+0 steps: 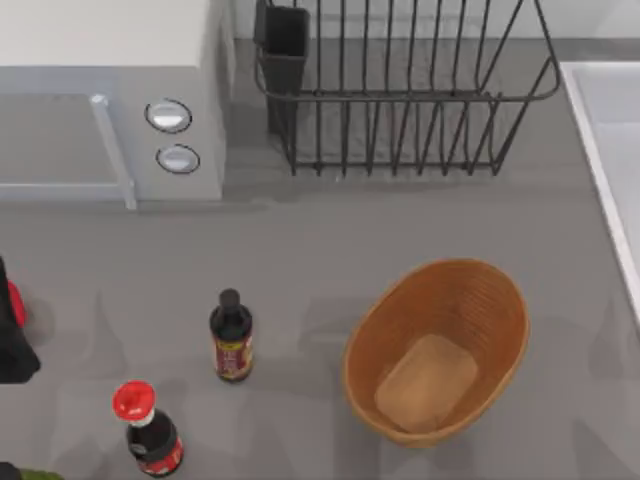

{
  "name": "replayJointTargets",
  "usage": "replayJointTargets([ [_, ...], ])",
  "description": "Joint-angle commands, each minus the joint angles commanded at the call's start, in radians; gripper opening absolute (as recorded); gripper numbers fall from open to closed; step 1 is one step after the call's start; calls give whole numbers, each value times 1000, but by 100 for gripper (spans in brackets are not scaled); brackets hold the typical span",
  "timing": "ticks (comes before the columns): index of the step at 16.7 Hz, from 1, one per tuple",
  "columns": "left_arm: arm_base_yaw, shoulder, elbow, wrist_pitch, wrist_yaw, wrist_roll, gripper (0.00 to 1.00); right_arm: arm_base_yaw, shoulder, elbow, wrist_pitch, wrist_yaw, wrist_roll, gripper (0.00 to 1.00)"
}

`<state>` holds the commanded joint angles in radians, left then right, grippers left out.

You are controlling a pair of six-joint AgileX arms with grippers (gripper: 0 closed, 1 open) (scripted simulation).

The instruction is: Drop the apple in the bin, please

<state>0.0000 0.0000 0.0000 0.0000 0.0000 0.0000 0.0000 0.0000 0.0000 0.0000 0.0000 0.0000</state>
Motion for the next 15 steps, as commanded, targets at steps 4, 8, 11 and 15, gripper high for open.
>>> replayJointTargets([
  [4,1,32,25,-30,3,26,100,0,0,0,0,0,0,100],
  [8,5,222,176,-176,17,175,100,0,0,0,0,0,0,100],
  [11,15,472,358,-323,26,350,100,0,0,0,0,0,0,100],
  [15,40,910,634,-539,30,621,100,0,0,0,0,0,0,100],
])
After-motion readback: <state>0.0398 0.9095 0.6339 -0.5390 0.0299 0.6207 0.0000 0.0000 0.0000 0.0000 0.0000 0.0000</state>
